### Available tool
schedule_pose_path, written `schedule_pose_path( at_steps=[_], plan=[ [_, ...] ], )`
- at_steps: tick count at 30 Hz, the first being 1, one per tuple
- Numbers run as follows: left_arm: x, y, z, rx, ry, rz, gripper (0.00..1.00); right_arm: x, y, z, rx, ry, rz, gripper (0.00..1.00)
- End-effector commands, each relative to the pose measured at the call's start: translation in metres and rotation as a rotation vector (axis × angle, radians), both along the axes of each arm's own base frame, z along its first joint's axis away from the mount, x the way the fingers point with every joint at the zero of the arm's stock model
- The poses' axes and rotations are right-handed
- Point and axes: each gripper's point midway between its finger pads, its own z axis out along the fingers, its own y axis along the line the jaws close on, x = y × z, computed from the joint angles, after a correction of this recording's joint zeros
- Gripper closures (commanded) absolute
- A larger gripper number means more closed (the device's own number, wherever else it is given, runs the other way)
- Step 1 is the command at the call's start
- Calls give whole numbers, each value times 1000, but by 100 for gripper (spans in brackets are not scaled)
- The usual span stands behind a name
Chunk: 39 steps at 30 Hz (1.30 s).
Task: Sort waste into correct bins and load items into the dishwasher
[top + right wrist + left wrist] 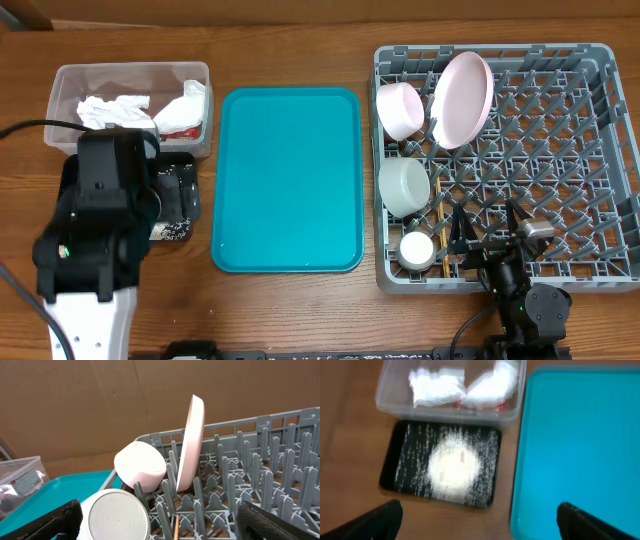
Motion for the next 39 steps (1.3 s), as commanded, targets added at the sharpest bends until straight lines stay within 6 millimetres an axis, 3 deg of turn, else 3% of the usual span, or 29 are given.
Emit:
schedule_pose_path(
  at_steps=[1, 6, 11, 14, 20, 26, 39],
  plan=[
    [16, -9, 6, -17, -231, -53, 0, 0, 0, -1, 0, -5, -1, 0],
    [23, -28, -9, -14, -560, -191, 0, 0, 0, -1, 0, -5, -1, 0],
    [-2, -29, -47, 2, -784, -204, 0, 0, 0, -1, 0, -5, -1, 0],
    [-11, -28, -69, 4, -795, -208, 0, 0, 0, -1, 0, -5, -1, 0],
    [-19, -29, -95, 79, -807, -251, 0, 0, 0, -1, 0, -5, -1, 0],
    [-24, -29, -130, 77, -726, -256, 0, 0, 0, -1, 0, -5, -1, 0],
    [-25, -30, -123, 57, -760, -247, 0, 0, 0, -1, 0, -5, -1, 0]
  ],
)
